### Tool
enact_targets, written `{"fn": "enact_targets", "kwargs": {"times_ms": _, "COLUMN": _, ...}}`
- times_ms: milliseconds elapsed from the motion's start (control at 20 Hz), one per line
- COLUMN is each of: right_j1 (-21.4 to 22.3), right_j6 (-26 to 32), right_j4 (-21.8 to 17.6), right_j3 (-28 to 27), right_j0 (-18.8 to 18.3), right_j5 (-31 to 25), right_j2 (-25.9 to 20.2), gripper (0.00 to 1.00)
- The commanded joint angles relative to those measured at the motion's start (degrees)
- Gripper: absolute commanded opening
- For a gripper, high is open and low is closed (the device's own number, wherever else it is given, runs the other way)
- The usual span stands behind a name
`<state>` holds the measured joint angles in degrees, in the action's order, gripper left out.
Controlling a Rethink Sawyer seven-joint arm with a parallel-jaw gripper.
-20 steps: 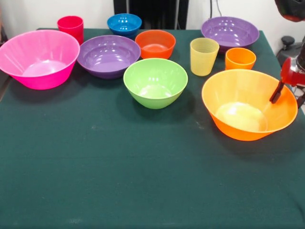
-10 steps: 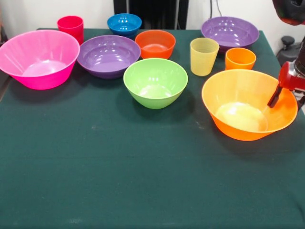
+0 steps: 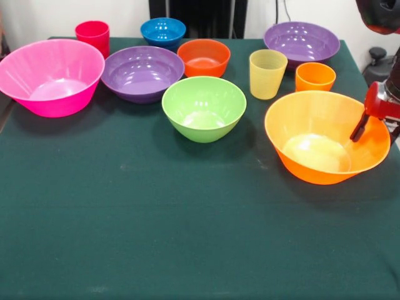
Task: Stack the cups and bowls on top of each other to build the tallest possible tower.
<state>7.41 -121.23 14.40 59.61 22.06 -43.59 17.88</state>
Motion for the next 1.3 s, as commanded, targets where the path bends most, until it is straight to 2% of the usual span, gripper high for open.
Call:
{"fn": "enact_targets", "kwargs": {"times_ms": 50, "right_j1": -0.4, "right_j6": -11.3, "right_j4": 1.1, "right_j3": -2.2, "right_j0": 0.2, "right_j5": 1.0, "right_j2": -3.1, "gripper": 1.0}}
{"fn": "enact_targets", "kwargs": {"times_ms": 1300, "right_j1": -0.1, "right_j6": -11.1, "right_j4": 2.1, "right_j3": -2.5, "right_j0": 0.2, "right_j5": -1.0, "right_j2": -3.2, "gripper": 1.0}}
